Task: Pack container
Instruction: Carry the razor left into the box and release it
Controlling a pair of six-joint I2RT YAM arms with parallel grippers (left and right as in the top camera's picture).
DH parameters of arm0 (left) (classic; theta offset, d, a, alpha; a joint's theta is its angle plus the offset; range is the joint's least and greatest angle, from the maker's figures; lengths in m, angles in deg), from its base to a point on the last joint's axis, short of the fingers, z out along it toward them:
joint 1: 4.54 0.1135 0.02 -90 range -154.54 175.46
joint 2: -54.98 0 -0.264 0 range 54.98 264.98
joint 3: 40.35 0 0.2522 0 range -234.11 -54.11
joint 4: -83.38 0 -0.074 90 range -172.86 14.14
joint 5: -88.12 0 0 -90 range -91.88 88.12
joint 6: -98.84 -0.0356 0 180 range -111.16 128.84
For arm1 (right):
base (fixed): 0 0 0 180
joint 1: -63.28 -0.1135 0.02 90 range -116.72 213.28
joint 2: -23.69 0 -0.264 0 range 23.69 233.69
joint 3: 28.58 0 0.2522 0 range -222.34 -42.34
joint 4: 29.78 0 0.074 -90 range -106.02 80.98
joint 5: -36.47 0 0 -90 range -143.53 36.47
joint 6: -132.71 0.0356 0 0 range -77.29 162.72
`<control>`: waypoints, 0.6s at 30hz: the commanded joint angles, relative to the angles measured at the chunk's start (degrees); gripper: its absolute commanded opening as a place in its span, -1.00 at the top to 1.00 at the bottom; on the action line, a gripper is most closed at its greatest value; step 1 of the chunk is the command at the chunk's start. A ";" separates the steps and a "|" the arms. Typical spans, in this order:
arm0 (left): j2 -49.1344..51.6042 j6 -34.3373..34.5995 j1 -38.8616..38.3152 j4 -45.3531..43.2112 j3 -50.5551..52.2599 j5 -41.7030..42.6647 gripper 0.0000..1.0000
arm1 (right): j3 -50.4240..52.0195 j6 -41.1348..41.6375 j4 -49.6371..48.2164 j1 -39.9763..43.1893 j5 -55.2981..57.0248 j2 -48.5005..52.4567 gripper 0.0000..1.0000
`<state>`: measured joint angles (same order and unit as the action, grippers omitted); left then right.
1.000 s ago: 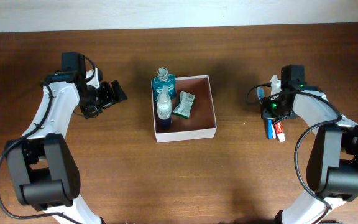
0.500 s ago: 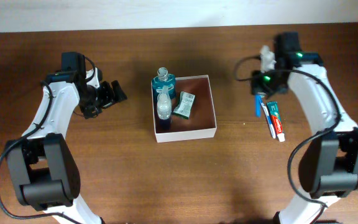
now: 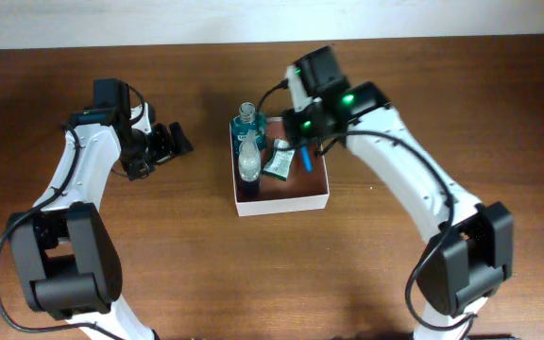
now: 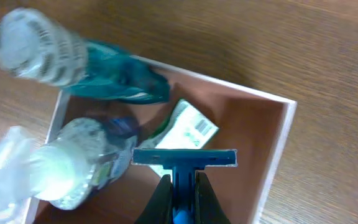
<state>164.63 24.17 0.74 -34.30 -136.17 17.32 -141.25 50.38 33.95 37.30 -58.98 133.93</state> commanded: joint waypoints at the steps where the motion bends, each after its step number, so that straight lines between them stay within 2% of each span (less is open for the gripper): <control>1: 1.03 -0.66 0.13 -0.04 0.26 -0.15 -0.99 | -0.37 1.05 -0.31 -2.03 5.57 2.08 0.89; 3: 1.03 -0.66 0.13 -0.04 0.26 -0.17 -0.99 | -0.37 1.05 -0.31 -2.29 5.55 2.82 0.89; 4: 1.03 -0.66 0.13 -0.04 0.26 -0.15 -0.99 | -0.37 1.05 -0.31 -2.25 5.57 3.26 0.80; 5: 1.03 -0.66 0.13 -0.04 0.26 -0.15 -0.99 | -0.37 1.05 -0.35 -2.23 5.55 3.52 0.50; 6: 1.03 -0.66 0.13 -0.04 0.26 -0.17 -0.99 | -0.35 1.03 -0.35 -2.12 5.55 3.76 -0.45; 7: 1.03 -0.68 0.13 -0.04 0.26 -0.17 -0.99 | -0.37 0.81 -0.37 -2.03 5.55 3.91 -0.97; 13: 1.03 -0.66 0.13 -0.04 0.26 -0.17 -0.99 | -0.42 -1.38 0.66 0.55 5.51 2.08 -0.97; 18: 1.03 -0.66 0.13 -0.04 0.26 -0.17 -0.99 | -0.42 -1.38 4.13 6.60 5.53 -1.66 -0.97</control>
<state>164.63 24.17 0.74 -34.30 -136.17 17.32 -141.23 49.55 37.08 39.90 -54.85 136.73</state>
